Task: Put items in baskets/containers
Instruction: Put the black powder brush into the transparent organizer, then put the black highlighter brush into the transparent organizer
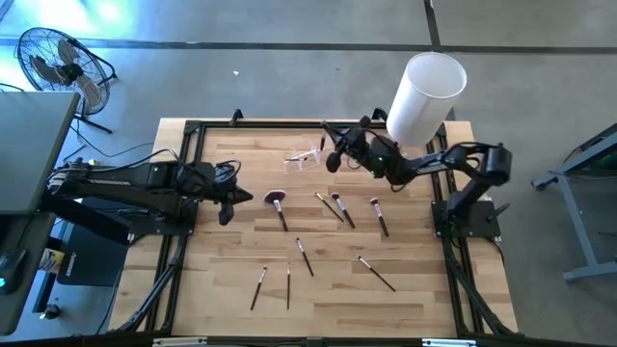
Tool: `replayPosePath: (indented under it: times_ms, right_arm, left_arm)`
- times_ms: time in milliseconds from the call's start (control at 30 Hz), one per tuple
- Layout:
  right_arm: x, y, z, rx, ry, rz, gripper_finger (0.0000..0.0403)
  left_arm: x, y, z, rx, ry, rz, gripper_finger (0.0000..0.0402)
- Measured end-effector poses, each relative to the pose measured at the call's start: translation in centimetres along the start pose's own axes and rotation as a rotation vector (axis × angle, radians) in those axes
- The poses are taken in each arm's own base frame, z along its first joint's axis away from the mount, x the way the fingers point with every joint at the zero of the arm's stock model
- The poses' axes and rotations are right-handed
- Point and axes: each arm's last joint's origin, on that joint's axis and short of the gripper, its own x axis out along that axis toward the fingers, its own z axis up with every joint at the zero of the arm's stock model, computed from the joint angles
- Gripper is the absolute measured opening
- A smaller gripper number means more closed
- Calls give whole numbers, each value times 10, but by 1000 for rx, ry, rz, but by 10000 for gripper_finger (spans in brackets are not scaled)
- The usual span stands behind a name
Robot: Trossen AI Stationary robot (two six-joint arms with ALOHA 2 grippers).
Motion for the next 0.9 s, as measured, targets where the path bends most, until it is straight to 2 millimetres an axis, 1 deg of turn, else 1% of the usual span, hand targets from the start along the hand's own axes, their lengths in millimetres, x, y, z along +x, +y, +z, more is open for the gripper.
replayPosePath:
  times_ms: [200, 300, 400, 600, 700, 800, 900]
  right_arm:
    - [15, -10, -26, -50, 68, -7, 0]
    - [18, -10, -36, -59, 98, 6, 0]
    - [17, -9, -42, -69, 132, 16, 0]
    - [16, -8, -48, -88, 200, 25, 10]
    - [15, -7, -49, -93, 215, 32, 28]
    - [14, -8, -44, -92, 213, 33, 53]
    - [13, -9, -35, -89, 204, 30, 80]
  left_arm:
    - [0, 0, 0, -5, -2, -2, 0]
    - [0, 0, 0, 0, -2, -2, 0]
    - [0, 0, 0, 1, -1, 8, 0]
    - [5, 1, -1, 5, 20, 27, 1]
    - [9, 2, -1, -21, 15, 102, 1]
    - [15, 3, -1, -57, 19, 151, 1]
    - [20, 3, -2, -66, 47, 140, 10]
